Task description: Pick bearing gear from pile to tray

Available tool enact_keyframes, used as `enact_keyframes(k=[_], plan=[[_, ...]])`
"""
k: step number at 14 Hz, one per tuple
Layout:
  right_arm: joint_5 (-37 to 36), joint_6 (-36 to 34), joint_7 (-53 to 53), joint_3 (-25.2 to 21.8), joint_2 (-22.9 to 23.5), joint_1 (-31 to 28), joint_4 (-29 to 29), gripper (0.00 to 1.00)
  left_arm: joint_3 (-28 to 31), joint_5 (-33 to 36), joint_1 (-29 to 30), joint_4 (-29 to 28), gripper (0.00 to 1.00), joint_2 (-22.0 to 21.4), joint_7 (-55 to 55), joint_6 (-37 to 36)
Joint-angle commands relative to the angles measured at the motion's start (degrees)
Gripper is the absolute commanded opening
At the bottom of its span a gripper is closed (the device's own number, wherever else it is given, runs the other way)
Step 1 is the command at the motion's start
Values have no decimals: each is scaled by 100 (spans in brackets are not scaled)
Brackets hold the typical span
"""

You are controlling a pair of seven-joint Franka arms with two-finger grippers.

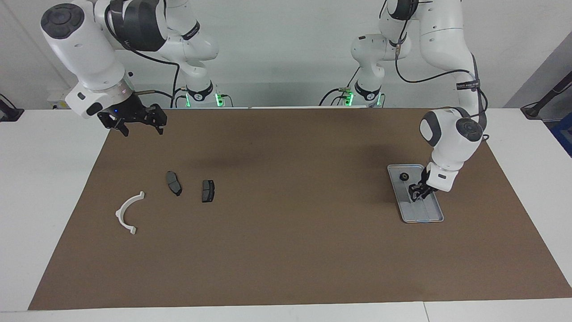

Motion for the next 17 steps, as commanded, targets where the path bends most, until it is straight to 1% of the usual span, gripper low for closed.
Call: enact_keyframes(k=[1, 6, 8, 10, 12, 13, 14, 17], plan=[[-18, 87, -111, 32, -112, -56, -120, 100, -19, -86, 46, 433, 42, -337, 65, -917], [-18, 96, -120, 32, -112, -56, -129, 100, -19, -86, 54, 873, 44, -1206, 12, -2437], [-18, 96, -111, 32, -121, -56, -129, 100, -19, -86, 54, 892, 45, -1593, 12, -2808], [-18, 96, -111, 32, -112, -56, -129, 100, -19, -86, 54, 883, 46, -1866, 21, -3151], [-18, 96, -111, 32, -112, -56, -129, 100, -28, -86, 28, 883, 55, -1999, 39, -3283], [-18, 96, -111, 32, -112, -56, -129, 100, -19, -86, 37, 874, 76, -1999, 73, -3232], [-18, 96, -111, 32, -112, -56, -129, 100, -28, -86, 63, 857, 100, -1982, 126, -3188], [-18, 96, -120, 32, -112, -56, -129, 100, -63, -103, 19, 857, 100, -1955, 162, -3047]])
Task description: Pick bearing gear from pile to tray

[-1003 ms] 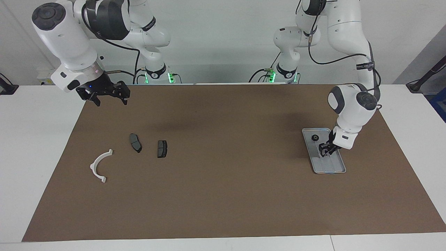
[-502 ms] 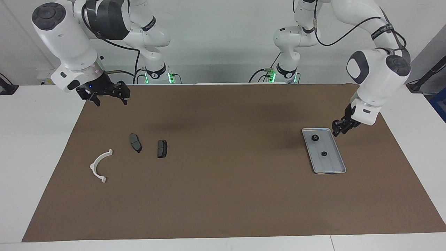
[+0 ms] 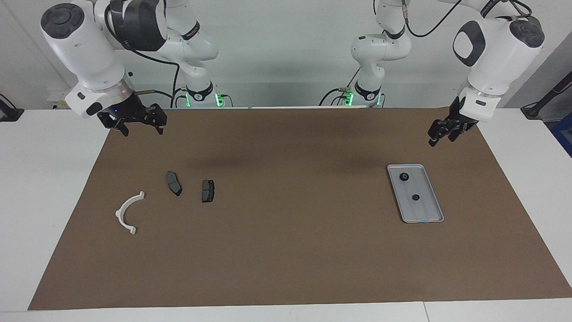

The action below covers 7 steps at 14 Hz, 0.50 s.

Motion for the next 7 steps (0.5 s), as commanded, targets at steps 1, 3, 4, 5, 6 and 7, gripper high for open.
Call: enact_keyframes(k=[1, 3, 4, 5, 6, 7], plan=[[-18, 96, -120, 32, -110, -56, -129, 100, -68, -95, -8, -97, 100, -25, 99, 148], [-18, 96, -120, 32, -110, -56, -129, 100, -77, -78, -8, -36, 100, 1, 108, 122], [-18, 96, -120, 32, -110, -56, -129, 100, -77, -51, -8, -1, 100, 19, 143, 139], [-18, 96, -120, 32, -110, -56, -129, 100, -77, -34, -8, 112, 100, 45, 178, 122], [-18, 96, -120, 32, -110, -56, -129, 100, -77, -33, -8, 296, 100, 97, 178, 35], [-18, 96, -120, 32, -110, -56, -129, 100, -86, -33, -8, 420, 100, 98, 187, -114]])
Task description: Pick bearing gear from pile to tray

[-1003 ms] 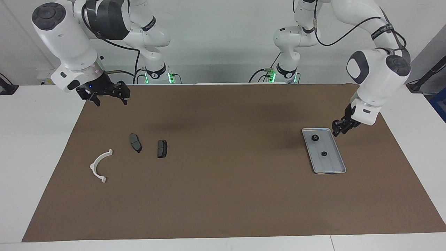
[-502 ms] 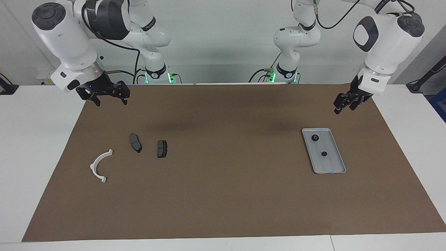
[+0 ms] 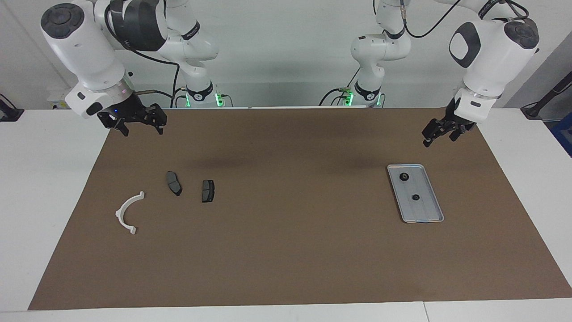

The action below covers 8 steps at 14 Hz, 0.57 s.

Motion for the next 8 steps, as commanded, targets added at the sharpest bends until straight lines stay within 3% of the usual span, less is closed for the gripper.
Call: enact_keyframes(k=[1, 8], plan=[[-18, 96, -120, 32, -110, -56, -129, 100, 4, -21, -4, 370, 100, 79, 111, -315], [-18, 96, -120, 32, -110, -56, -120, 100, -66, -12, -21, 696, 100, 53, 110, -747]])
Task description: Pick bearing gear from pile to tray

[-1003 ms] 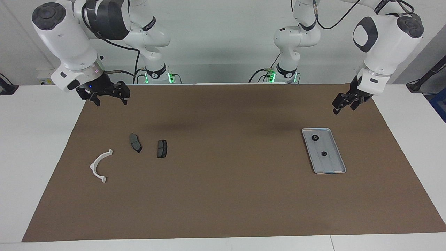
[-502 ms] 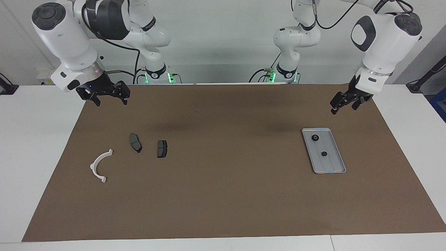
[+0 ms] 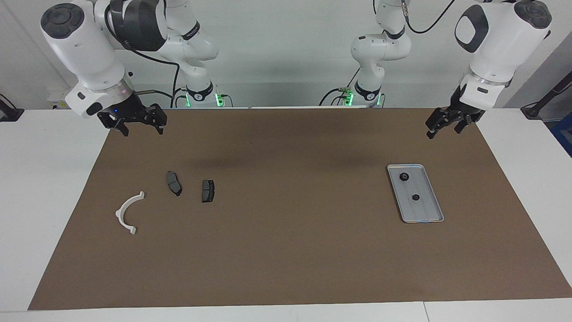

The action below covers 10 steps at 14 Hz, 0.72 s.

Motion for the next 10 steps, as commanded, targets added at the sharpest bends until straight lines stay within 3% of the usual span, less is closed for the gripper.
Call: enact_keyframes(k=[1, 10], plan=[[-18, 96, -120, 32, -110, -56, -129, 100, 13, -21, -20, 146, 100, 56, 84, -180], [-18, 140, -129, 32, -110, -56, -120, 100, 13, 199, -29, 190, 100, 47, 84, -303]])
